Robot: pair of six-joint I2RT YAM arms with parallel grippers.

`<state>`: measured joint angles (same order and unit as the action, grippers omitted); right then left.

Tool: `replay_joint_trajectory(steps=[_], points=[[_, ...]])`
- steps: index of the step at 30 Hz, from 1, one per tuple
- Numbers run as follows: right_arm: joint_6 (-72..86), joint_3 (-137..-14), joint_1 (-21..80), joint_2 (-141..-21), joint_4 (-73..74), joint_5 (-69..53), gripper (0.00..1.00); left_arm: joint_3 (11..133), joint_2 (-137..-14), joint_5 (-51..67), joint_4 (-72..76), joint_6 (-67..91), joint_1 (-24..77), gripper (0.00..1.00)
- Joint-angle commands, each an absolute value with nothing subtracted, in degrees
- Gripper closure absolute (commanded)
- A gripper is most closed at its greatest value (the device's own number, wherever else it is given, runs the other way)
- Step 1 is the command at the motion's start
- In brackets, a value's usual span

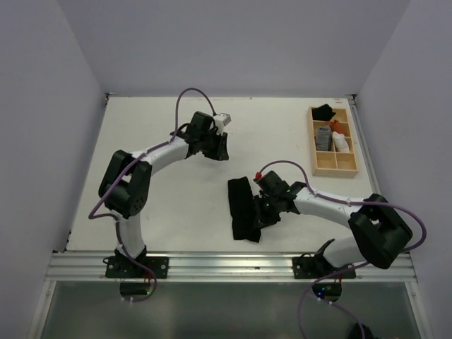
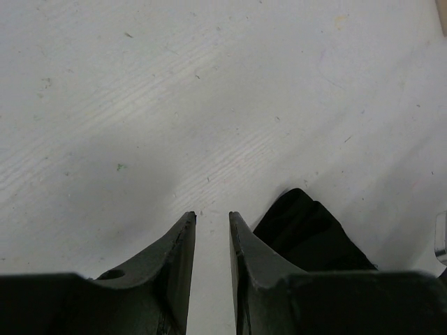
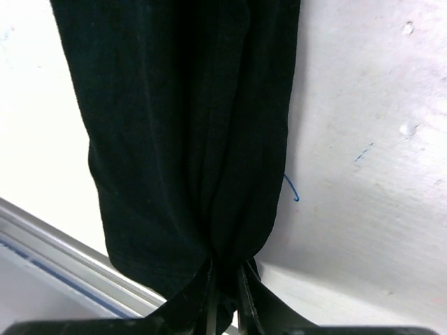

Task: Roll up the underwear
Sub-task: Fold the underwear

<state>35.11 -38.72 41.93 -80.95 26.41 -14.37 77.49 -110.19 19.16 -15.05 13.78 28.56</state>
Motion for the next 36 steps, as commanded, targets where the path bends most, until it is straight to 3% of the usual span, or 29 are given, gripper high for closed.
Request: replay_joint_trajectory(steps=[1, 7, 14, 17, 18, 19, 26, 29, 32, 36], points=[[40.0, -36.2, 42.0, -78.2, 20.3, -18.2, 0.88, 74.5, -104.2, 20.5, -14.6, 13.2, 28.6, 0.71], [43.3, -32.6, 42.5, -77.1, 17.3, -18.9, 0.94, 61.6, -96.8, 29.2, -4.1, 19.0, 28.8, 0.70], [45.3, -29.8, 43.2, -75.6, 16.4, -18.6, 0.95, 56.3, -99.1, 33.9, 5.2, 22.5, 32.0, 0.71], [45.4, -30.4, 43.2, -73.3, 20.2, -16.0, 0.85, 57.9, -102.3, 33.3, 5.0, 22.9, 32.3, 0.72], [45.1, -30.8, 43.2, -72.6, 22.5, -15.4, 0.73, 58.5, -102.7, 33.1, 4.7, 22.7, 32.3, 0.72], [44.9, -32.0, 43.2, -72.0, 24.0, -14.6, 0.68, 59.7, -102.8, 32.8, 4.1, 22.3, 32.3, 0.72], [43.2, -40.9, 43.2, -66.4, 38.6, -11.9, 0.56, 64.2, -99.1, 25.5, -1.3, 20.6, 31.6, 0.70], [42.7, -43.8, 43.2, -66.3, 39.3, -13.2, 0.58, 70.3, -102.3, 28.4, -6.4, 20.5, 31.3, 0.70], [42.3, -45.3, 43.2, -67.5, 36.2, -15.7, 0.70, 75.2, -105.7, 33.7, -8.5, 20.4, 32.0, 0.71], [43.8, -42.2, 43.2, -69.9, 20.5, -26.5, 0.94, 73.2, -106.2, 36.3, -4.7, 21.6, 33.3, 0.74]])
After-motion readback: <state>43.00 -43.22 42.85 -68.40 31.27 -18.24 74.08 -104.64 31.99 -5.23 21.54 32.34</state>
